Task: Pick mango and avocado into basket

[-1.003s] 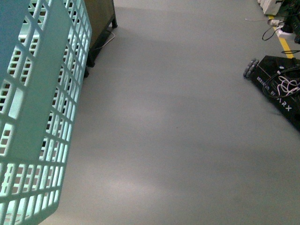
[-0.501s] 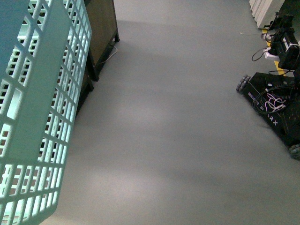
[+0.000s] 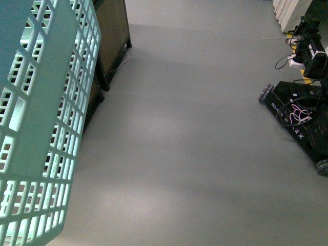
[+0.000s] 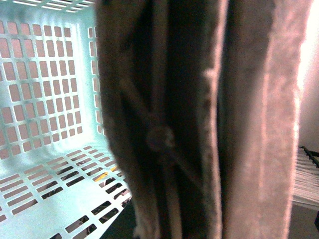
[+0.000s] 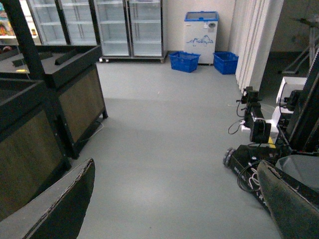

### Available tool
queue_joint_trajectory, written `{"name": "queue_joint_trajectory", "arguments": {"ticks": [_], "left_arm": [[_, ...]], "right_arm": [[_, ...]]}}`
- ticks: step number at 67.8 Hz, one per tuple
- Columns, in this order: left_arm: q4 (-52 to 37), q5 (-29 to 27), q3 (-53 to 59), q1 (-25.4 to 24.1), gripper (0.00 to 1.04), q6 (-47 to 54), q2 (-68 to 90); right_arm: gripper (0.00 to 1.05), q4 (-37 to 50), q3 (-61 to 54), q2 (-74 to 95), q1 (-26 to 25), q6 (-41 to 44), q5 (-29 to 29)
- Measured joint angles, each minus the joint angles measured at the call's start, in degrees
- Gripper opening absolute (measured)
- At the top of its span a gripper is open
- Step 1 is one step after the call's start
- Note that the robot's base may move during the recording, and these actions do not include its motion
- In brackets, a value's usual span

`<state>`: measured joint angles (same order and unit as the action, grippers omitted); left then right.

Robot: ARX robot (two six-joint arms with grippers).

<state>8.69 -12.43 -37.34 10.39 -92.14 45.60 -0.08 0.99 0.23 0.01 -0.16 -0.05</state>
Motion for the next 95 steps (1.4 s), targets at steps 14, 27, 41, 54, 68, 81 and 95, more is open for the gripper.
{"name": "queue_joint_trajectory", "arguments": {"ticks": [14, 27, 41, 54, 68, 81, 95], "left_arm": [[0.0, 0.8, 0.0, 0.3, 0.14, -0.4, -0.1], [0.0, 0.0, 0.0, 0.3, 0.14, -0.2, -0.2], [0.0, 0.2, 0.0, 0.3, 0.14, -0.2, -0.2], [0.0, 0.2, 0.0, 0.3, 0.14, -0.2, -0.2], [0.0, 0.0, 0.0, 0.3, 0.14, -0.1, -0.2], [0.0, 0.0, 0.0, 0.3, 0.14, -0.1, -0.2], [0.1, 0.0, 0.1, 0.2, 0.14, -0.1, -0.2]], "right_arm": [[0.96, 0.0, 0.0, 0.0, 0.0, 0.0, -0.2], [0.96, 0.0, 0.0, 0.0, 0.0, 0.0, -0.1], [0.96, 0.0, 0.0, 0.1, 0.0, 0.0, -0.1], [0.96, 0.0, 0.0, 0.0, 0.0, 0.0, 0.2], [0.96, 0.0, 0.0, 0.0, 0.0, 0.0, 0.1], [0.96, 0.0, 0.0, -0.1, 0.0, 0.0, 0.1], [0.96, 0.0, 0.0, 0.0, 0.0, 0.0, 0.1]]}}
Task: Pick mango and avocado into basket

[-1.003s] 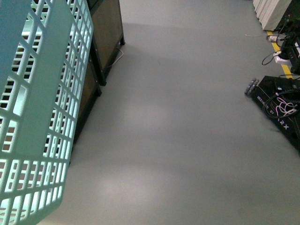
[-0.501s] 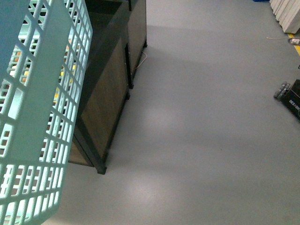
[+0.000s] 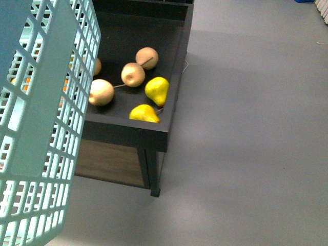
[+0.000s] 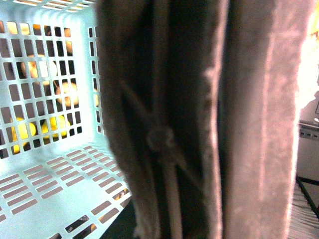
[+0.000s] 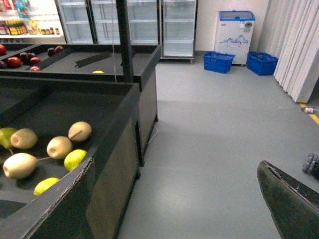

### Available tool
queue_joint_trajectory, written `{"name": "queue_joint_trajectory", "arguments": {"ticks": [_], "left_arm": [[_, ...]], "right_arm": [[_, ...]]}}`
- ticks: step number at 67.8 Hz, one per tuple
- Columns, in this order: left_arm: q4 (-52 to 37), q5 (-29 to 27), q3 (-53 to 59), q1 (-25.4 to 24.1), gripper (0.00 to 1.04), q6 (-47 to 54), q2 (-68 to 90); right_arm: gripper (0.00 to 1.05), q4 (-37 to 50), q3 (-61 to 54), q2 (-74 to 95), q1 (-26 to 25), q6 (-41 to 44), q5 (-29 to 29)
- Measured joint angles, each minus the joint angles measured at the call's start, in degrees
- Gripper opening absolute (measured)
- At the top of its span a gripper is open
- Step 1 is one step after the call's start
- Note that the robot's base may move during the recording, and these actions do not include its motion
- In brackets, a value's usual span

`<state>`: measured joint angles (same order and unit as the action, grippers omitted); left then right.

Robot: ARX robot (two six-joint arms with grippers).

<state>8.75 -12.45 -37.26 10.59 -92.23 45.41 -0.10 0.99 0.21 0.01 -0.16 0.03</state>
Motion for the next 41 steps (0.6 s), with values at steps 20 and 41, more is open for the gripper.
{"name": "queue_joint_trajectory", "arguments": {"ticks": [20, 41], "left_arm": [[0.0, 0.0, 0.0, 0.0, 0.14, 0.0, 0.0], [0.0, 0.1, 0.0, 0.0, 0.14, 0.0, 0.0]], "right_arm": [[0.96, 0.0, 0.0, 0.0, 0.0, 0.0, -0.1], [0.96, 0.0, 0.0, -0.1, 0.0, 0.0, -0.2]]}}
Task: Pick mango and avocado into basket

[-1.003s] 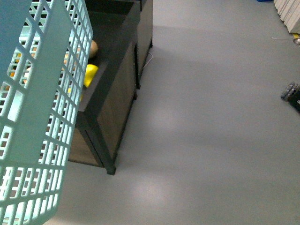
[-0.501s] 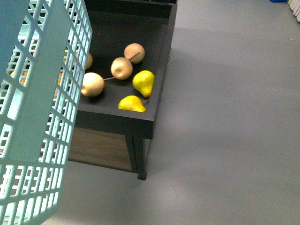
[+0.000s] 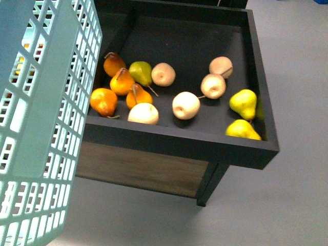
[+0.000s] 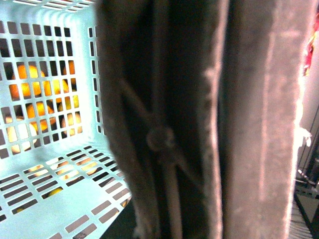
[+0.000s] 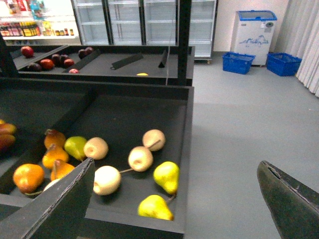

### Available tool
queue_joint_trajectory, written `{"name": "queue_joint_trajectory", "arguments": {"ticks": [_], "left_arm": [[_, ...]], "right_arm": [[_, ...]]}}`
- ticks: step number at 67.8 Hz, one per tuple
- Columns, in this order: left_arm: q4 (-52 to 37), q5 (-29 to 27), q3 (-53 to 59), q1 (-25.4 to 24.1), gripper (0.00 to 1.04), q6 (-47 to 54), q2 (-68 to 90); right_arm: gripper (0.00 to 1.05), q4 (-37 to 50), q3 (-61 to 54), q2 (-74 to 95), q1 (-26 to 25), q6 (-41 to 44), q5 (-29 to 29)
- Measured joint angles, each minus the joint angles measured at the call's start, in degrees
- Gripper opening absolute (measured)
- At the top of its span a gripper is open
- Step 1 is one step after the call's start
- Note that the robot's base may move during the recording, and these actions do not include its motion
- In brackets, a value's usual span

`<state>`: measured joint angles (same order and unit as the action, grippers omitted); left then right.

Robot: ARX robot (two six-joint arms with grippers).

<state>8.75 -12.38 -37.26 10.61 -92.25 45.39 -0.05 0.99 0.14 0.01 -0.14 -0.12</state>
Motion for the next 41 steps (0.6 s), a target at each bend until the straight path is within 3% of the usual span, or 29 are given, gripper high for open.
{"name": "queue_joint_trajectory", "arguments": {"ticks": [41], "left_arm": [[0.0, -0.1, 0.0, 0.0, 0.14, 0.0, 0.0]], "right_arm": [[0.96, 0.0, 0.0, 0.0, 0.0, 0.0, 0.0]]}}
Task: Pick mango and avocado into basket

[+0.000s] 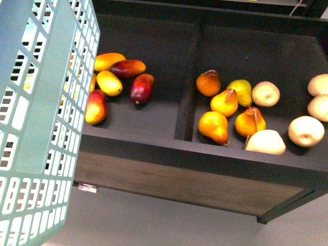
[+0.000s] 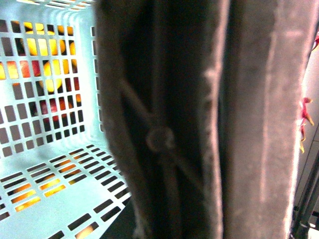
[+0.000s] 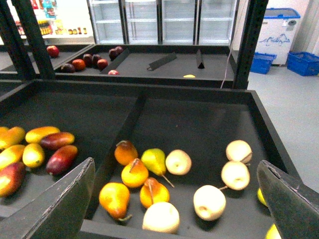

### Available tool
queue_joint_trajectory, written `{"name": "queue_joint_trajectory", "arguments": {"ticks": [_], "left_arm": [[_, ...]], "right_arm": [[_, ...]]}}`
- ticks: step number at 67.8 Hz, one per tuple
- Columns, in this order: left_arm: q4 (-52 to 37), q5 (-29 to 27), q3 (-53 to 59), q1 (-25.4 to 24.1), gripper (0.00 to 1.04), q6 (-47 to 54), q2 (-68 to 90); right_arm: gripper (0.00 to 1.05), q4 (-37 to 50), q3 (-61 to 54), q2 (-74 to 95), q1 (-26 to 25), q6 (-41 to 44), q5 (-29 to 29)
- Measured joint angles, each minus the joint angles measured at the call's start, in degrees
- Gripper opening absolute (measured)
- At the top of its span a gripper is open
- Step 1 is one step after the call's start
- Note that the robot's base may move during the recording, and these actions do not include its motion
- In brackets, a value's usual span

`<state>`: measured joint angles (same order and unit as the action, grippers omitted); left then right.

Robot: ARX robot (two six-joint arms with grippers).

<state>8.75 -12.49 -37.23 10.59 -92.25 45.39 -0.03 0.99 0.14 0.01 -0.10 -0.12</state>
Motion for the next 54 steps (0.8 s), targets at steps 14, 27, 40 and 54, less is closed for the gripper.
{"name": "queue_joint_trajectory", "arguments": {"ticks": [14, 27, 40, 54], "left_arm": [[0.0, 0.2, 0.0, 0.0, 0.14, 0.0, 0.0], [0.0, 0.2, 0.0, 0.0, 0.14, 0.0, 0.0], [0.0, 0.2, 0.0, 0.0, 0.14, -0.1, 0.0], [0.0, 0.1, 0.0, 0.0, 0.14, 0.0, 0.0]], "right_arm": [[0.96, 0.0, 0.0, 0.1, 0.0, 0.0, 0.1], [0.96, 0.0, 0.0, 0.0, 0.0, -0.1, 0.1], [0.96, 0.0, 0.0, 0.0, 0.0, 0.0, 0.0], [0.96, 0.0, 0.0, 0.0, 0.0, -0.1, 0.1]]}}
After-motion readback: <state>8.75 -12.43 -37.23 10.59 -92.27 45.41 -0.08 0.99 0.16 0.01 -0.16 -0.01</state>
